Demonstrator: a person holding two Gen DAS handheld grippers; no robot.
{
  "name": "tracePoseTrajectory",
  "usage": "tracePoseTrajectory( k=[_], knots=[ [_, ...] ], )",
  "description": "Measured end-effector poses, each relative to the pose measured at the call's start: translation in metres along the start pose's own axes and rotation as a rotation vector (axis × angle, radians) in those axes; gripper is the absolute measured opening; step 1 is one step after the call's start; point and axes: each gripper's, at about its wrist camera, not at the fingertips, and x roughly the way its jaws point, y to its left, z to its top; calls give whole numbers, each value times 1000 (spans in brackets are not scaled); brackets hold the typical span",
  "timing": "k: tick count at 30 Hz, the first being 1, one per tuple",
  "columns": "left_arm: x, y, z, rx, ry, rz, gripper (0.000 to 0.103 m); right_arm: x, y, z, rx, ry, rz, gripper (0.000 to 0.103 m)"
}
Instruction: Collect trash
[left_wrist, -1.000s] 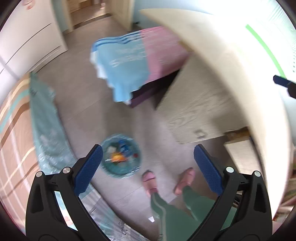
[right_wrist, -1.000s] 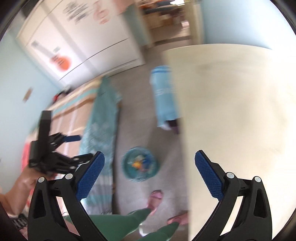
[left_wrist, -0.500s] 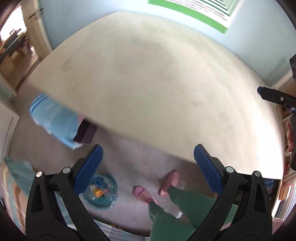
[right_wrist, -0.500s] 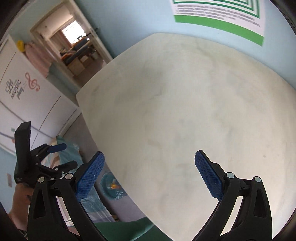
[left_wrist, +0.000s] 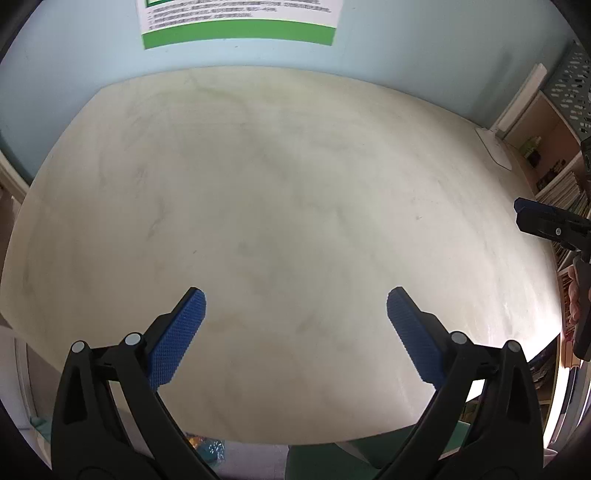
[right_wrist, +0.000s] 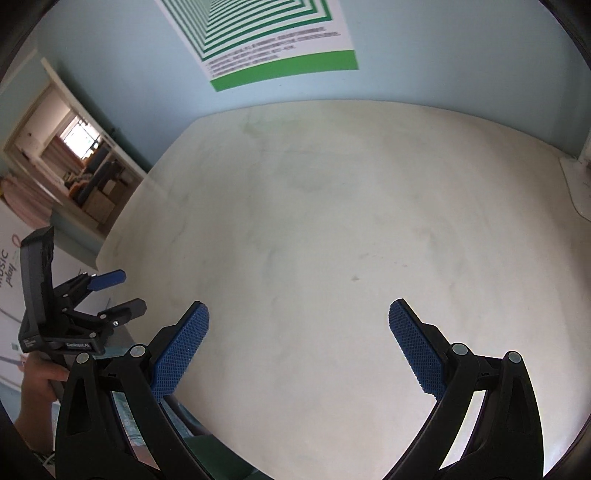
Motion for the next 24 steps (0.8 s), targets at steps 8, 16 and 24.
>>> tracePoseTrajectory(
  k=[8,16,24],
  knots=[
    [14,-44,44,113,-38,12,96,-28,-49,-3,95,-57,-61,97],
    [20,-66,79,203,-86,0,96,-44,-61,-10,166,-120,-131,97],
    [19,-64,84,211,-132,-9,96,-40,-56,-9,204,-144,-198,97]
  ],
)
